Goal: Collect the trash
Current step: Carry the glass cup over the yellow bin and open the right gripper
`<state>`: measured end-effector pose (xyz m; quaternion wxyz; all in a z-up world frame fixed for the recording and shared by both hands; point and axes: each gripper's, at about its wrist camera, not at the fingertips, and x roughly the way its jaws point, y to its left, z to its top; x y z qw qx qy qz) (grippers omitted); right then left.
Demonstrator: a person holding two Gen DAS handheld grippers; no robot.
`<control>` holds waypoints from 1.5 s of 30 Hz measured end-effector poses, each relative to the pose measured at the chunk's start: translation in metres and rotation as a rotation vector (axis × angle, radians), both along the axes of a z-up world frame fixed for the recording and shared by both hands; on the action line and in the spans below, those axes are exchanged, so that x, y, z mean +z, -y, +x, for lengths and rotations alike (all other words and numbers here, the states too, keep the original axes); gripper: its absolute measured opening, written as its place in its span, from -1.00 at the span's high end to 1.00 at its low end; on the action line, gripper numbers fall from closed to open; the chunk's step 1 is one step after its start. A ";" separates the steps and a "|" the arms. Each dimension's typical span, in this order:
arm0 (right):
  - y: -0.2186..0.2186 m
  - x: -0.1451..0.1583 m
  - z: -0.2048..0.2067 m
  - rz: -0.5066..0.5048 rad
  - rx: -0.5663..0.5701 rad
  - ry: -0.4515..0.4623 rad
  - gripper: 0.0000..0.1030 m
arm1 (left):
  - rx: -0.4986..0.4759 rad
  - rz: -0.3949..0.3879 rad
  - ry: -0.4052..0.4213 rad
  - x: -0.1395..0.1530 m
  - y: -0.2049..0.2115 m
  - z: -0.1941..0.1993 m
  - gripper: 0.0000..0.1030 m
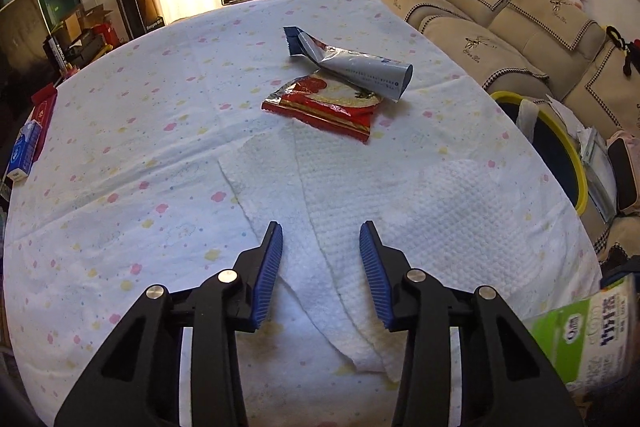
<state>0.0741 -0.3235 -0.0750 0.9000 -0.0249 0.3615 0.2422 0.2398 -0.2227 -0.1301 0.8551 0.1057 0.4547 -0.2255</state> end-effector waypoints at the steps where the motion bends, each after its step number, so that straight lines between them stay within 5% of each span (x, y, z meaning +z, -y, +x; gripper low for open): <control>1: 0.004 0.004 -0.005 0.005 -0.007 0.006 0.08 | 0.002 0.000 0.004 0.000 0.000 0.000 0.23; 5: 0.030 0.019 -0.018 0.026 -0.075 0.040 0.08 | 0.015 -0.026 0.021 0.006 -0.008 -0.006 0.23; 11: 0.100 0.024 -0.014 0.034 -0.346 0.057 0.08 | 0.047 -0.062 0.101 0.037 -0.025 -0.030 0.11; 16: 0.157 0.001 -0.002 -0.013 -0.596 0.014 0.08 | 0.051 -0.082 0.174 0.062 -0.029 -0.057 -0.28; 20: 0.190 -0.026 0.010 -0.028 -0.722 -0.052 0.08 | 0.029 -0.086 0.191 0.073 -0.024 -0.070 -0.35; 29: 0.217 -0.059 0.024 -0.012 -0.787 -0.125 0.08 | -0.020 -0.061 0.164 0.068 -0.001 -0.082 -0.47; 33: 0.223 -0.059 0.020 0.012 -0.802 -0.085 -0.34 | -0.044 -0.031 0.145 0.056 0.014 -0.081 -0.50; 45: 0.224 -0.061 0.001 0.081 -0.792 -0.075 -0.39 | -0.060 0.034 0.047 0.017 0.042 -0.056 -0.55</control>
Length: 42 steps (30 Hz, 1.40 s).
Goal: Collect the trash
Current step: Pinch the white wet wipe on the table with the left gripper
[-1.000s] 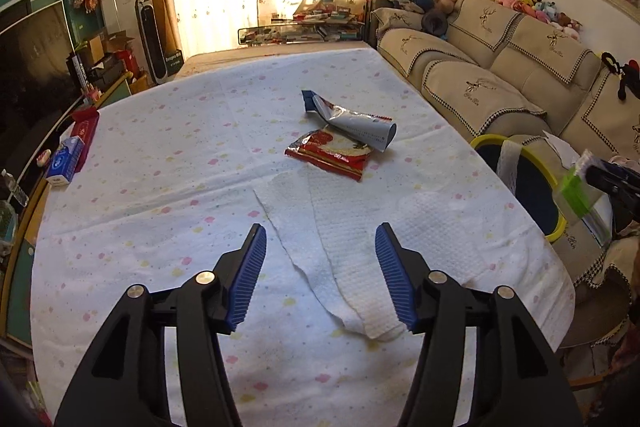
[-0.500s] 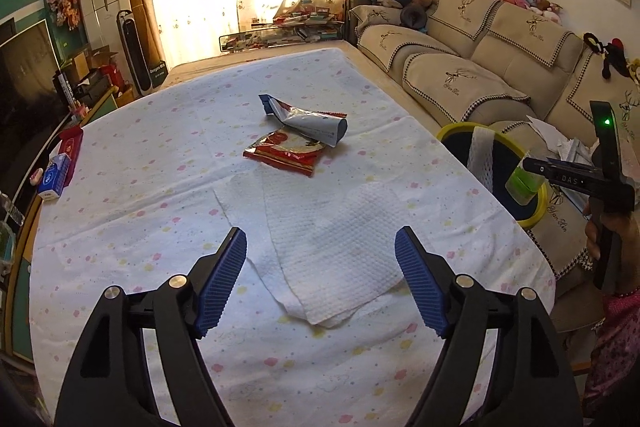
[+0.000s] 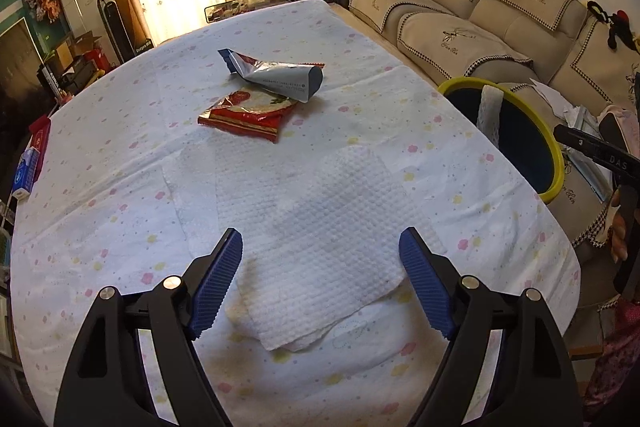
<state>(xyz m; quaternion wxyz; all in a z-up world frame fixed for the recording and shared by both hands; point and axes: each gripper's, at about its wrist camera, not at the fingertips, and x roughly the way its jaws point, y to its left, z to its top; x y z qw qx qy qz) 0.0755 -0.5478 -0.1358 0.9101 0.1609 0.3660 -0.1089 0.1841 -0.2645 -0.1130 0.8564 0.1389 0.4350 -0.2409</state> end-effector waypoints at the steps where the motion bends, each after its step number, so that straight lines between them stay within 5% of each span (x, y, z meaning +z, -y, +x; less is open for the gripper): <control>1: -0.001 -0.001 -0.001 0.003 0.003 -0.001 -0.39 | 0.004 0.006 -0.006 -0.003 0.001 0.003 -0.55; 8: -0.006 -0.009 -0.002 0.026 0.021 -0.008 -0.39 | 0.030 0.002 -0.046 -0.016 -0.001 0.015 -0.46; 16: -0.015 -0.011 -0.003 0.046 0.048 -0.001 -0.39 | 0.040 -0.006 -0.025 -0.012 -0.010 0.019 0.66; 19: -0.017 -0.008 -0.005 0.050 0.053 0.008 -0.39 | 0.044 -0.027 -0.036 -0.011 -0.016 0.021 0.86; 28: -0.019 -0.003 -0.011 0.055 0.052 0.019 -0.39 | 0.091 -0.044 0.053 0.018 -0.048 -0.001 0.88; 42: -0.036 0.004 -0.015 0.058 0.081 0.038 -0.39 | 0.135 -0.185 0.243 0.120 -0.113 -0.062 0.88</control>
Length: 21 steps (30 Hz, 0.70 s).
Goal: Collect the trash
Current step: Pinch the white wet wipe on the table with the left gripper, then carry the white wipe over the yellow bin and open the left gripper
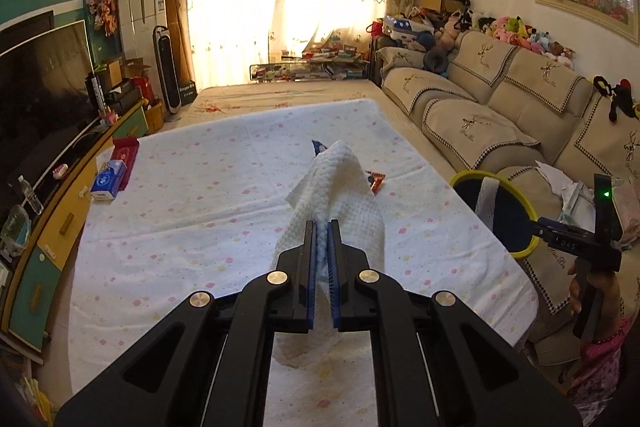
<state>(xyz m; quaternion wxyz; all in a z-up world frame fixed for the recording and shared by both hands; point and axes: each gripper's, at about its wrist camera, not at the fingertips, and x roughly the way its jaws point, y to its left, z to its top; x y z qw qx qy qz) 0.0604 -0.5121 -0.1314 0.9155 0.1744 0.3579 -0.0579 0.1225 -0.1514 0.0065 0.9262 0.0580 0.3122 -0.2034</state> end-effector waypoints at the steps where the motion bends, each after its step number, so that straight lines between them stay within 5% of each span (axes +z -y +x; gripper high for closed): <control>1: 0.000 0.001 -0.002 0.002 -0.001 0.005 -0.39 | -0.005 -0.008 0.014 0.007 -0.001 -0.004 0.88; 8: 0.002 0.007 -0.017 0.018 -0.023 0.030 -0.39 | -0.103 -0.047 0.046 0.039 0.017 -0.027 0.88; 21: 0.035 0.016 -0.064 0.015 -0.130 0.084 -0.39 | -0.353 0.006 0.043 0.044 0.159 -0.029 0.88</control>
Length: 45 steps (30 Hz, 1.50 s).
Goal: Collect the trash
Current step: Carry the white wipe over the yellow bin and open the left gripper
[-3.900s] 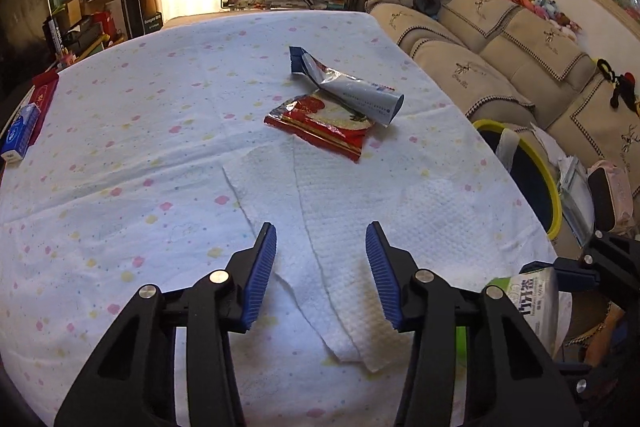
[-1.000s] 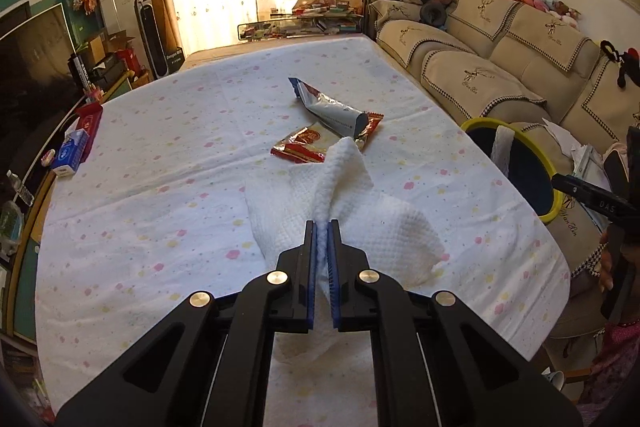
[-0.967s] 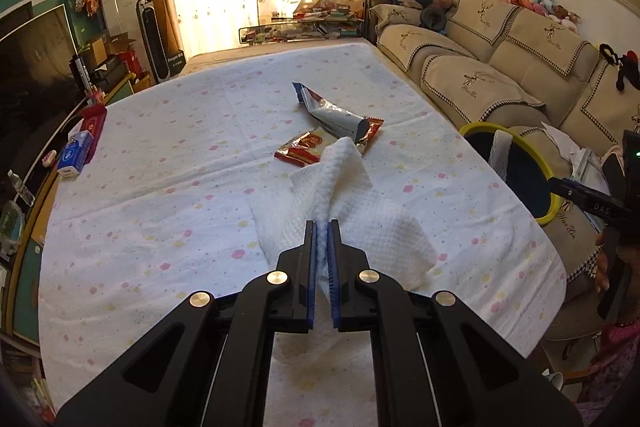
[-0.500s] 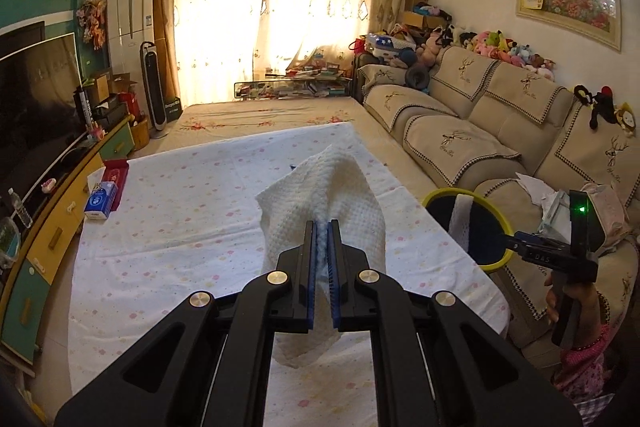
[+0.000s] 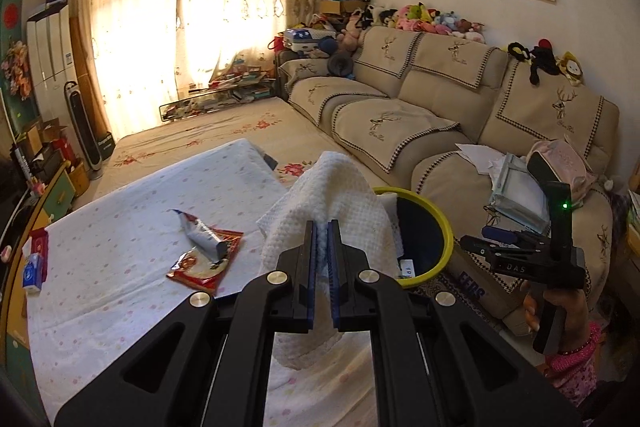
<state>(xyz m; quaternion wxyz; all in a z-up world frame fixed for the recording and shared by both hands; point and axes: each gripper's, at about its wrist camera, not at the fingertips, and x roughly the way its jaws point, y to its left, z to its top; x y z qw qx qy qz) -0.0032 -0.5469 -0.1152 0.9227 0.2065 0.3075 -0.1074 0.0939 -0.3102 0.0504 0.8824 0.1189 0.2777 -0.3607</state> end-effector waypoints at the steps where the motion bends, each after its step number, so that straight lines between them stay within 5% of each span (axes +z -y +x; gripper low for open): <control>1: 0.003 0.001 -0.004 -0.003 -0.011 0.001 -0.39 | -0.014 0.009 -0.006 -0.002 0.013 0.002 0.88; 17: 0.049 -0.005 -0.056 0.018 -0.112 0.036 -0.40 | -0.130 0.173 -0.138 -0.094 0.198 0.054 0.83; 18: 0.050 -0.006 -0.056 0.019 -0.111 0.035 -0.40 | -0.127 0.189 -0.143 -0.102 0.205 0.056 0.71; 21: 0.050 -0.008 -0.055 0.024 -0.104 0.031 -0.40 | -0.084 0.226 -0.147 -0.118 0.214 0.062 -0.28; 23: 0.049 -0.010 -0.054 0.026 -0.096 0.025 -0.41 | -0.064 0.204 -0.129 -0.116 0.209 0.061 -0.35; 28: 0.038 -0.011 -0.045 0.020 -0.065 0.011 -0.41 | -0.003 0.113 -0.030 -0.078 0.156 0.047 -0.72; 36: 0.001 -0.002 -0.023 -0.009 0.022 0.005 -0.46 | 0.133 -0.099 -0.018 -0.030 0.030 0.019 -0.88; 45: -0.063 0.013 0.020 -0.042 0.206 0.001 -0.47 | 0.494 -0.154 0.016 -0.033 -0.142 -0.010 -0.90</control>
